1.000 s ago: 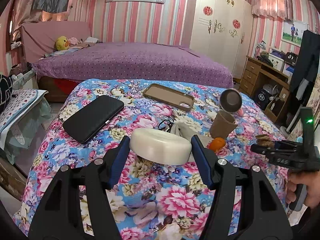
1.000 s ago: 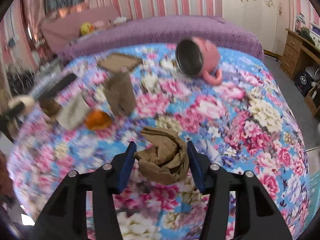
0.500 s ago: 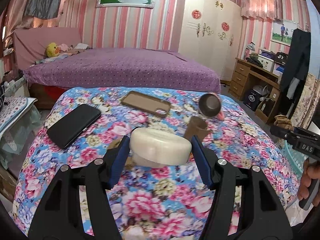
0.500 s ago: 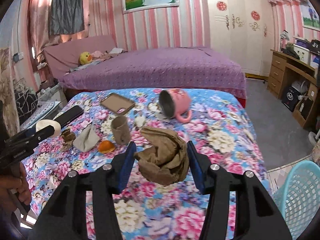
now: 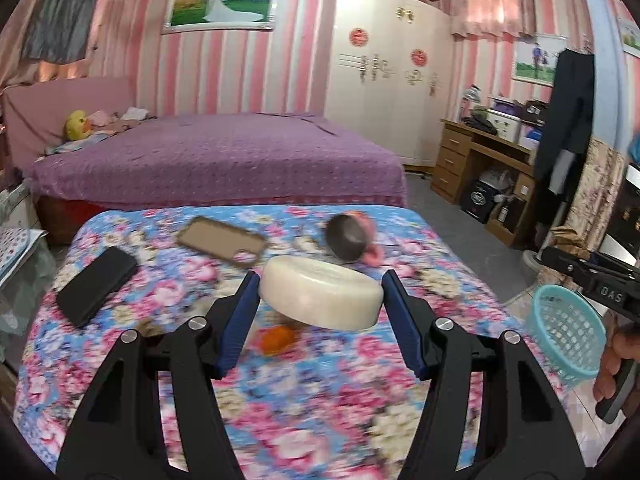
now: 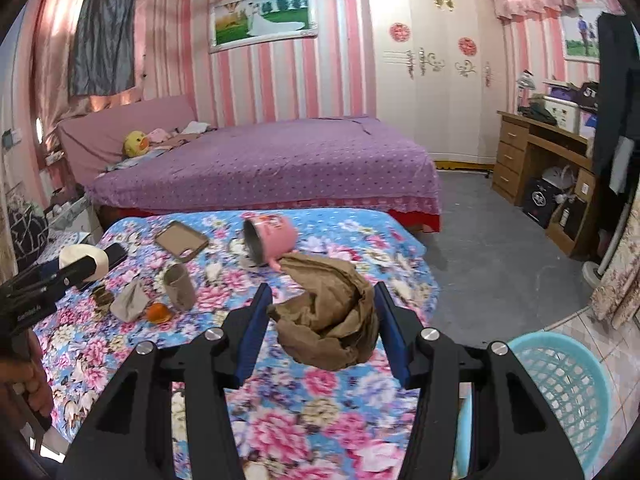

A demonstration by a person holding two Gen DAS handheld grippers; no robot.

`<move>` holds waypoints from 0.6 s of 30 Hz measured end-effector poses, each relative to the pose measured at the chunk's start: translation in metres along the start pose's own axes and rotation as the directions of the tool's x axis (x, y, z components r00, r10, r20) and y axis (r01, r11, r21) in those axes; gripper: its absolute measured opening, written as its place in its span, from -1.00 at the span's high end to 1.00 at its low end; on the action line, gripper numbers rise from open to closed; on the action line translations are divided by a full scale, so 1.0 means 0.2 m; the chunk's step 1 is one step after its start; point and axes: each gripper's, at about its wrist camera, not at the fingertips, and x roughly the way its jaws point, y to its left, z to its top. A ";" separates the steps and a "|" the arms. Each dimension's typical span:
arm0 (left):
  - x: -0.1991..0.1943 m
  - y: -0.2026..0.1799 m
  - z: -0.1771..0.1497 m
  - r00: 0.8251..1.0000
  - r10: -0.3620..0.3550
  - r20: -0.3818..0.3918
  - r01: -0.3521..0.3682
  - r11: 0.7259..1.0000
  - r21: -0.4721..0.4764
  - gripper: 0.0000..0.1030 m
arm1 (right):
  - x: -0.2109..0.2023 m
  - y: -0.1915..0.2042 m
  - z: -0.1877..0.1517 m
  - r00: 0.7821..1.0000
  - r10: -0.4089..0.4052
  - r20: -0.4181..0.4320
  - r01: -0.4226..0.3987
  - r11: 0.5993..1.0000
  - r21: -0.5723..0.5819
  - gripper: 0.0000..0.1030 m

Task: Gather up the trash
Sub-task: 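Carry the tape roll and brown cloth over the blue basket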

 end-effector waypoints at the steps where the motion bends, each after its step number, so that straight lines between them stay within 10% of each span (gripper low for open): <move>1: 0.01 -0.06 0.01 1.000 -0.014 -0.001 0.014 1.000 0.008 -0.19 | -0.01 -0.03 0.00 1.000 -0.008 0.002 0.008 1.000 0.009 0.00; 18: 0.12 -0.79 0.06 0.979 -0.199 -0.038 0.202 0.971 0.124 -0.19 | -0.15 -0.46 -0.05 0.993 -0.118 -0.006 0.118 0.988 0.103 0.00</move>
